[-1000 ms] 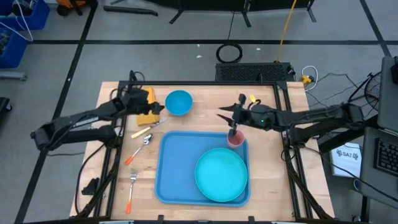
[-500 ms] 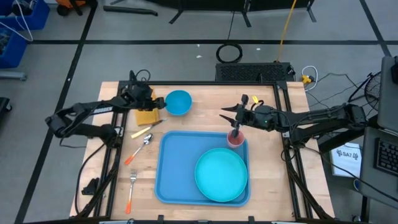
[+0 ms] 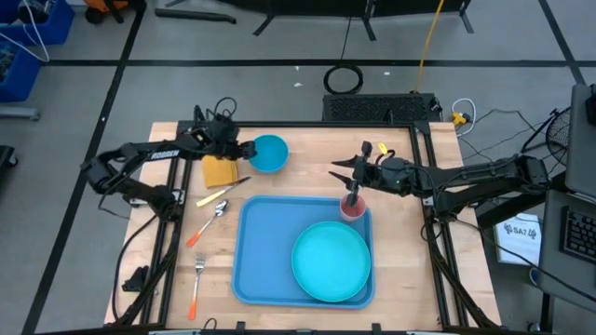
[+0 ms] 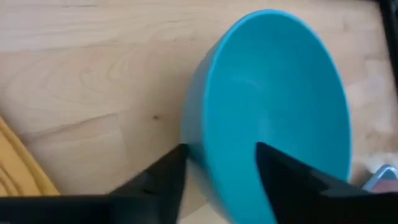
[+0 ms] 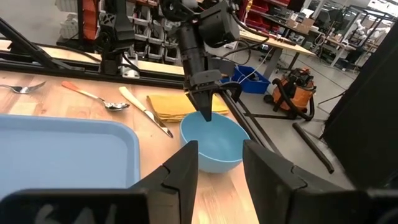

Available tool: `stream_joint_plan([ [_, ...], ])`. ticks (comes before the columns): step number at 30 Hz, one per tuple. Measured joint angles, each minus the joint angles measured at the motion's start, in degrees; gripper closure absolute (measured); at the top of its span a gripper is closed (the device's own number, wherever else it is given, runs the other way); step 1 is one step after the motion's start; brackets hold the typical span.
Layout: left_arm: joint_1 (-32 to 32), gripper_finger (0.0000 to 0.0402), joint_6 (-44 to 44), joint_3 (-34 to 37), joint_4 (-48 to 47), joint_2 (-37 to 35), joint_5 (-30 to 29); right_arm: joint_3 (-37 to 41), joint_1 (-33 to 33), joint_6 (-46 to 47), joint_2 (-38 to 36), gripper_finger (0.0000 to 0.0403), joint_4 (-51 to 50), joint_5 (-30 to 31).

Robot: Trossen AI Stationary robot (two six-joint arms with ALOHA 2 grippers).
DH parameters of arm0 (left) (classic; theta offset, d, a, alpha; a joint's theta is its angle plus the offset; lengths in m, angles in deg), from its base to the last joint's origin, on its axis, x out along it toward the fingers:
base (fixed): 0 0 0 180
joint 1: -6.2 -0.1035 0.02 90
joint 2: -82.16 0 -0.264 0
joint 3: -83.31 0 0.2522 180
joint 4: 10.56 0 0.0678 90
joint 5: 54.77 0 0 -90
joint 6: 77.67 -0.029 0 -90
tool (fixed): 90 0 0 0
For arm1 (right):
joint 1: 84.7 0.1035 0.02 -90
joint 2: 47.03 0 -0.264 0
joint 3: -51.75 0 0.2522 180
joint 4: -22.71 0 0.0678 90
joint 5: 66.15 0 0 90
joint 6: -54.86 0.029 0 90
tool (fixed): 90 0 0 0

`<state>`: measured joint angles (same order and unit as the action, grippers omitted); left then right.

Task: Set up tray
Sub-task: Put the blue bowl on the green plate on the blue tray

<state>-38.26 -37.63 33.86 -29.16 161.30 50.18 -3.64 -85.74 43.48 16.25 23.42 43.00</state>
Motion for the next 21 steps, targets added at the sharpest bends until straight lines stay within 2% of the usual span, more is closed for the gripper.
stream_joint_plan([
  [5,0.39,0.0368,-2.54,-0.61,-0.84,1.27,-0.14,0.0,0.0,1.21,0.0,0.0287,-0.52,0.09],
  [6,0.35,0.0383,-2.97,-0.61,-1.41,1.37,0.17,0.0,-0.01,1.43,0.0,0.0287,-0.62,0.11],
  [10,0.38,0.0392,-5.73,-0.63,-2.92,1.4,-0.46,-0.02,0.01,1.55,0.0,0.0287,-1.0,0.11],
  [16,3.31,0.0393,-6.34,-0.63,1.11,-0.41,0.62,-0.07,0.03,4.53,0.02,0.0287,-2.21,-0.31],
  [21,9.29,0.0393,-6.35,-1.4,0.82,-3.61,-0.28,-0.09,0.15,6.22,0.02,0.0287,-3.03,-6.55],
])
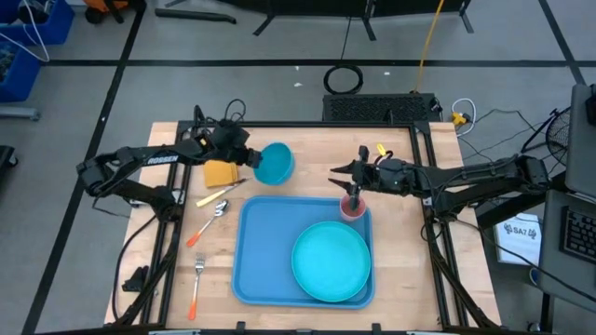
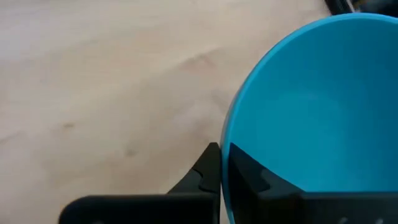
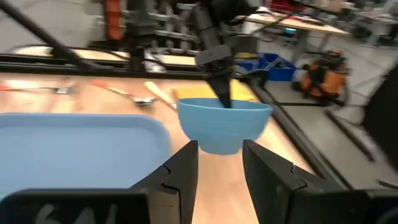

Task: Set up tray
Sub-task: Put the blue bowl on the green plate on the blue tray

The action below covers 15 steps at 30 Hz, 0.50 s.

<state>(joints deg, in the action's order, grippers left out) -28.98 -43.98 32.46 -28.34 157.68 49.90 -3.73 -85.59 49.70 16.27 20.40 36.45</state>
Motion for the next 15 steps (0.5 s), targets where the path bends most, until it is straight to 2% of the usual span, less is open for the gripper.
stream_joint_plan([
  [3,4.9,0.0393,-1.22,-3.69,-7.14,-0.87,-2.65,0.0,0.88,-0.27,0.0,0.0287,0.0,-2.35],
  [8,13.09,0.0393,-6.44,-15.58,-24.03,-0.55,-8.5,-0.19,3.63,-0.55,-0.04,0.0287,-0.2,-2.62],
  [11,16.25,0.0393,-9.22,-20.87,-29.39,-0.15,-10.04,-4.45,6.81,-2.24,0.31,0.0287,-8.58,-2.16],
  [15,17.34,0.0393,-11.14,-23.3,-30.8,0.45,-8.85,-15.17,11.35,-2.59,4.18,0.0287,-24.32,-0.66],
])
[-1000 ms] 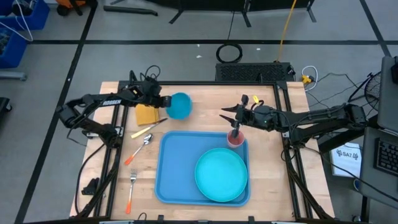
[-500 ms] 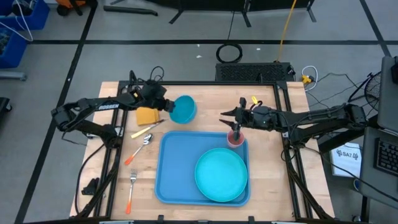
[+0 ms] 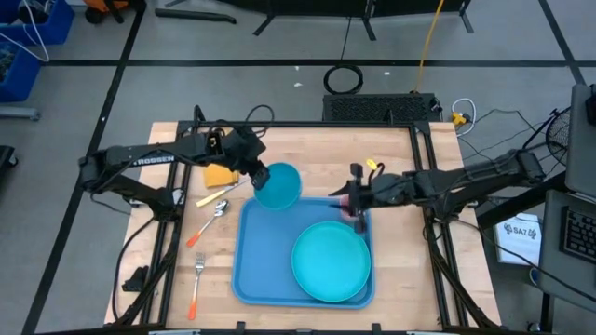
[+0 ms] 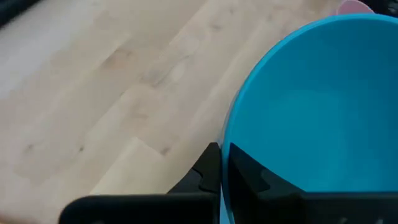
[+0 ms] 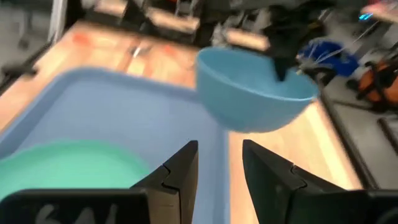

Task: Set up tray
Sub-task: Put the blue bowl on the green plate on the blue tray

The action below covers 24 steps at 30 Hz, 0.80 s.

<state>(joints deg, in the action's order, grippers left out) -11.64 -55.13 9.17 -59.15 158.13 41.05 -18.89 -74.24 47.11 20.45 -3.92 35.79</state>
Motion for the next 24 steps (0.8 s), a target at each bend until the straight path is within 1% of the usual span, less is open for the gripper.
stream_joint_plan([
  [6,0.24,0.0393,-0.04,-0.11,-0.13,3.58,7.31,-16.93,3.86,-4.42,9.5,0.0287,-19.66,-0.29],
  [10,1.44,0.0393,-0.14,-0.95,0.01,7.57,9.54,-24.26,4.2,-5.07,16.18,0.0287,-24.16,-3.87],
  [13,3.21,0.0393,-1.44,-3.43,-0.35,10.93,9.81,-26.62,3.8,-6.47,20.29,0.0287,-23.86,-7.6],
  [18,6.02,0.0393,-5.31,-10.62,-4.01,15.44,10.59,-26.92,3.07,-7.54,24.51,0.0287,-23.94,-7.75],
  [22,7.71,0.0393,-8.0,-16.07,-8.51,18.04,10.13,-26.95,2.59,-6.98,25.57,0.0287,-23.76,-7.74],
  [24,8.4,0.0393,-8.6,-17.49,-9.57,18.69,9.69,-26.95,2.6,-6.71,25.55,0.0287,-23.54,-7.74],
])
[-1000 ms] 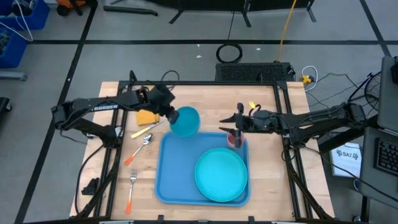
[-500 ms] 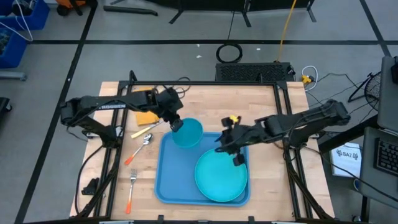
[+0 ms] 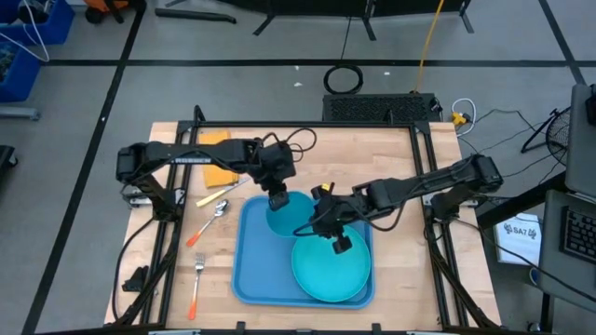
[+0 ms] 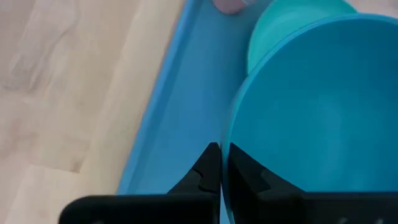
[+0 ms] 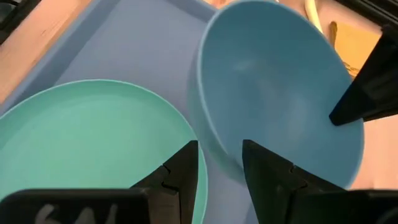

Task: Set up tray
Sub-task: Put the blue bowl on the green plate on the blue tray

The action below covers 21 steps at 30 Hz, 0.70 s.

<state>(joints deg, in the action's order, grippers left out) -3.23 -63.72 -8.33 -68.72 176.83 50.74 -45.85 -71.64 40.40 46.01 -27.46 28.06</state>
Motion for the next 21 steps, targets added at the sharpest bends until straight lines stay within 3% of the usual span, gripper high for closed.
stream_joint_plan([
  [5,1.45,0.0393,-0.38,-0.84,0.82,-0.01,-0.25,0.0,0.05,0.24,-0.41,0.0287,0.95,-0.54],
  [11,2.42,0.0393,0.29,-0.84,0.94,-0.12,0.4,-0.02,-1.24,2.71,-0.25,0.0287,0.97,-5.91],
  [21,2.49,0.0393,-0.72,-4.44,-1.74,-0.01,0.14,2.8,-1.41,3.09,-0.2,0.0288,2.73,-5.94],
])
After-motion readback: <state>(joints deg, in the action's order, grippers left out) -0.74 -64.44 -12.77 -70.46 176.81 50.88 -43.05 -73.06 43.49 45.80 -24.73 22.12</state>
